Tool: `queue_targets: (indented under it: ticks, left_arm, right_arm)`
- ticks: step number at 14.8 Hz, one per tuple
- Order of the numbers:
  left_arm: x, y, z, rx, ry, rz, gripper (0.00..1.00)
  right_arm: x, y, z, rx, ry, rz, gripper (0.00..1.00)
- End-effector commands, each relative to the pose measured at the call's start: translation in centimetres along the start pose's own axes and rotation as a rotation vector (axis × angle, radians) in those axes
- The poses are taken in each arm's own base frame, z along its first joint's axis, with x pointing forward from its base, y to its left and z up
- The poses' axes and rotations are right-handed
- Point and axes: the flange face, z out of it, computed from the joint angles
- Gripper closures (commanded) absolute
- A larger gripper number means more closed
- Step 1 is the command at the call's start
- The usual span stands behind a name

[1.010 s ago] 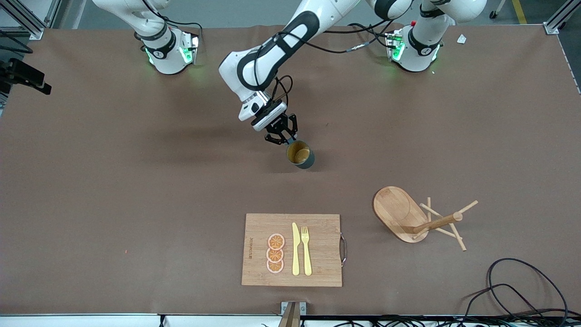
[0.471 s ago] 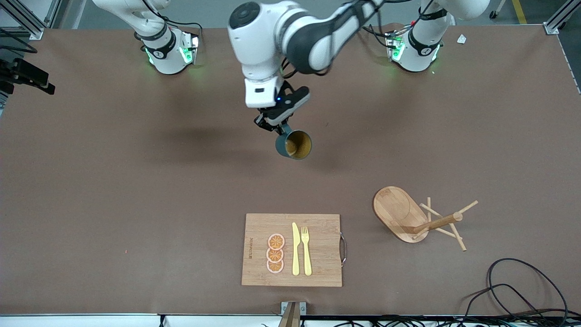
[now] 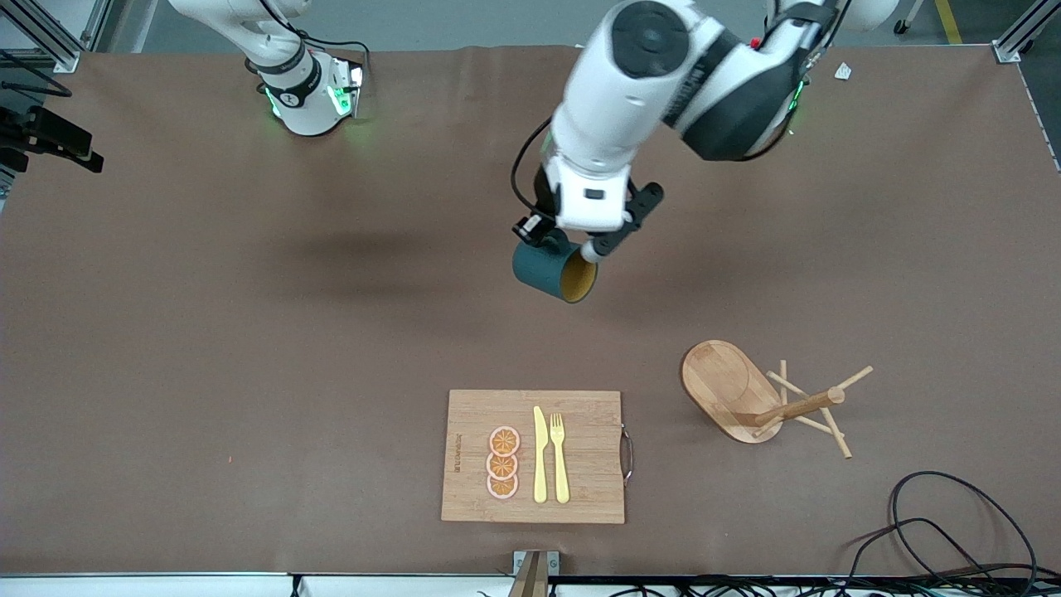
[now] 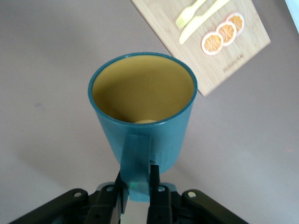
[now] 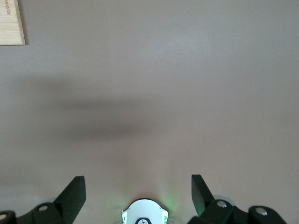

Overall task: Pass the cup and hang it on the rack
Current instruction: 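Lift the mug by its handle with the left gripper toward the rack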

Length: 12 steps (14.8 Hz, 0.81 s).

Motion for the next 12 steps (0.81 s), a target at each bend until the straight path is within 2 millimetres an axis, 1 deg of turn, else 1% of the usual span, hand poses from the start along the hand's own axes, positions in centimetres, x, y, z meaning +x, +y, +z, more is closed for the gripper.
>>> queue_targets:
  ticks: [1, 3, 5, 6, 8, 10, 11, 12]
  left_arm:
    - [4.5, -1.6, -3.3, -0.064, -0.155, -0.031, 1.0]
    - [8.7, -2.5, -5.0, -0.104, -0.235, -0.053, 1.0]
    - [13.7, -3.6, -6.8, -0.154, -0.362, -0.068, 1.0]
    - [16.1, -4.5, -7.3, -0.165, -0.405, -0.058, 1.0]
    - [20.0, -6.1, -8.4, -0.191, -0.469, -0.036, 1.0]
    - [24.6, -7.9, -8.6, -0.227, -0.553, -0.042, 1.0]
    - [26.6, -8.8, -8.6, -0.25, -0.606, -0.037, 1.0]
    - [28.3, -9.6, -8.3, -0.266, -0.659, -0.038, 1.0]
  right_arm:
    - [-0.8, -0.2, 0.0, -0.01, 0.0, -0.014, 0.0]
    - [-0.8, -0.3, -0.1, -0.01, 0.003, -0.015, 0.0]
    - [-0.7, -0.2, -0.2, -0.01, 0.009, -0.014, 0.0]
    - [-0.7, -0.1, -0.2, -0.01, 0.012, -0.012, 0.0]
    - [-0.6, -0.1, -0.4, -0.009, 0.023, -0.013, 0.0]
    - [-0.6, -0.1, -0.4, -0.003, 0.025, -0.011, 0.0]
    - [-0.6, -0.1, -0.4, 0.0, 0.027, -0.013, 0.0]
    - [-0.6, 0.0, -0.4, 0.002, 0.03, -0.014, 0.0]
